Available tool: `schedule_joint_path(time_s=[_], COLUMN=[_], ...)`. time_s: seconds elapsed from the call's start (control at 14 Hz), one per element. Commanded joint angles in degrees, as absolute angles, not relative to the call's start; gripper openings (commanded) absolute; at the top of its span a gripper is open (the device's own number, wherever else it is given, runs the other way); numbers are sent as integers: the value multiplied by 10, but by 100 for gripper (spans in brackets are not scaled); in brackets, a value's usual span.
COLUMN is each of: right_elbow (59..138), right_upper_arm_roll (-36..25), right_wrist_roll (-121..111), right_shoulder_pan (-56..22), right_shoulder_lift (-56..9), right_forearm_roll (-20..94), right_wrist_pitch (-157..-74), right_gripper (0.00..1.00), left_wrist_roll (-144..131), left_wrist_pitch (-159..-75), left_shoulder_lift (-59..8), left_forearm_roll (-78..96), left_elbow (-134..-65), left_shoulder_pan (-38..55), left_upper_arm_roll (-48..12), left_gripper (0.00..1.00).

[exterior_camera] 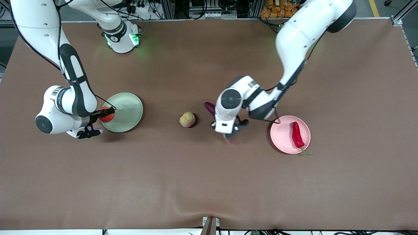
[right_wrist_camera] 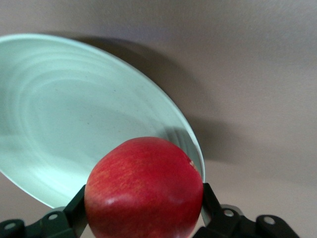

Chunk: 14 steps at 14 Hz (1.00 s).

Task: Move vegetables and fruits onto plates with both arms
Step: 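Carry the eggplant to the pink plate while the right gripper releases the apple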

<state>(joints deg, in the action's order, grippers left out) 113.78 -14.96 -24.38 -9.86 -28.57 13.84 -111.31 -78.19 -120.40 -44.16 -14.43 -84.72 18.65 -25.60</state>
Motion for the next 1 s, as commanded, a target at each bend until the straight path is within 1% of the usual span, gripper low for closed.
schedule_joint_path(time_s=[0.0,0.14,0.29,0.43,0.5,0.79,0.86,0.93], right_elbow=[1135,1111,1049,984,962,948,948,948], right_upper_arm_roll=[-140,-140,-140,-137,-134,-133,-133,-133], right_wrist_roll=[-262,-261,-259,-256,-255,-223,-184,-145], right_shoulder_pan=[-86,-87,-90,-104,-123,-199,-223,-246], right_shoulder_lift=[-280,-272,-271,-272,-273,-285,-298,-316], right_forearm_roll=[148,148,149,149,151,262,292,316], right_wrist_pitch=[-1099,-1068,-1019,-992,-988,-1000,-1018,-1053], right_gripper=[100,100,100,100,100,100,100,100], left_wrist_roll=[-657,-560,-466,-417,-395,-361,-359,-359], left_wrist_pitch=[-1123,-1097,-1093,-1099,-1101,-1113,-1118,-1128], left_shoulder_lift=[-382,-367,-368,-373,-374,-390,-394,-401], left_forearm_roll=[-148,-147,-149,-154,-157,-184,-184,-188], left_elbow=[-863,-863,-864,-864,-863,-863,-867,-873], left_shoulder_pan=[136,90,43,8,-4,-36,-37,-39], left_upper_arm_roll=[-259,-259,-258,-258,-258,-257,-257,-256], left_gripper=[0,0,0,0,0,0,0,0])
